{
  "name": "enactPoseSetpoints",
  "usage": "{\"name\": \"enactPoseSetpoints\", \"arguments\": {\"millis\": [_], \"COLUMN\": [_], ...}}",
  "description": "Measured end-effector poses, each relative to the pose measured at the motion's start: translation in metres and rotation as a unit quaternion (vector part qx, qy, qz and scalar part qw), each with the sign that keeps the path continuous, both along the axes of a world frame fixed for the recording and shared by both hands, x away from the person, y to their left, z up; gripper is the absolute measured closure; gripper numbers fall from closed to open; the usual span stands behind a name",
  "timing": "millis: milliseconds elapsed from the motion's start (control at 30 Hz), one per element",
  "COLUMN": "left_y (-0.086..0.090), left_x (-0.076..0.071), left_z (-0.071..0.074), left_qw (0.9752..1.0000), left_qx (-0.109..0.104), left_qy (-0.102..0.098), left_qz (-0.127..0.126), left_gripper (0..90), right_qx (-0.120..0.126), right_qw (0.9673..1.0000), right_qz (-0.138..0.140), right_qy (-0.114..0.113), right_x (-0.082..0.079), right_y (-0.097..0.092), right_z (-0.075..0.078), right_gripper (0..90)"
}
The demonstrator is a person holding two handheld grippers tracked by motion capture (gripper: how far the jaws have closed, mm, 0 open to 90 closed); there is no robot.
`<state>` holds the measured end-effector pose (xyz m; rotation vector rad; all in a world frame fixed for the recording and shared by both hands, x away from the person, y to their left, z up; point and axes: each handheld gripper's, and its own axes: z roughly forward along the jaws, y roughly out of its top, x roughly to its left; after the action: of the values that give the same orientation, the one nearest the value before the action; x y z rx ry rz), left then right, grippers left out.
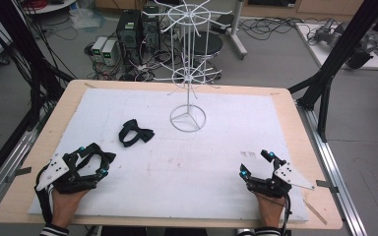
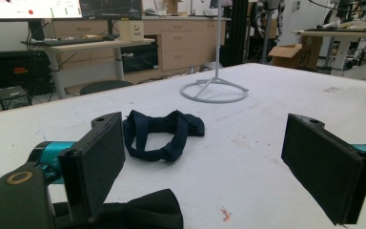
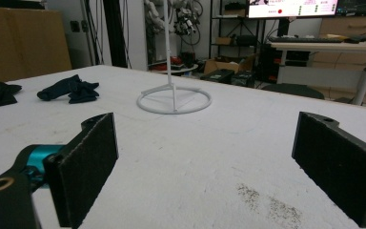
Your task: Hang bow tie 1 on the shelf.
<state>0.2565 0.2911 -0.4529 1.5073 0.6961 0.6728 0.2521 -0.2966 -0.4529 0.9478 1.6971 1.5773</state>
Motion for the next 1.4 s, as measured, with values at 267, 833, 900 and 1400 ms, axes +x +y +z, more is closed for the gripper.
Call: {"name": "enactPoseSetpoints", "arguments": {"millis": [267,833,900,1400], "left_y": [0.0,0.004,0.005,0.004], "left_x": [0.0,0.0,0.0,0.014], "left_z": [0.0,0.005,0.007,0.051], "left_qw": [1.0,0.9999,0.9999,0.996], "left_qx": [-0.002,-0.01,-0.009,0.064], "left_qy": [-0.001,-0.003,-0.004,-0.008], "left_qz": [-0.001,-0.009,-0.01,-0.061], "left_gripper": [15.1,15.1,15.0,15.0], "right_qx": [0.002,0.003,0.002,0.002], "right_qw": [1.0,1.0,1.0,1.0], "right_qz": [0.001,0.001,0.001,0.0], "right_qy": [0.0,0.001,0.0,0.0], "right_x": [0.0,0.0,0.0,0.0], "right_y": [-0.001,-0.001,0.0,0.0], "right_z": [0.0,0.0,0.0,0.0], "right_gripper": [7.5,7.5,7.5,7.5]}}
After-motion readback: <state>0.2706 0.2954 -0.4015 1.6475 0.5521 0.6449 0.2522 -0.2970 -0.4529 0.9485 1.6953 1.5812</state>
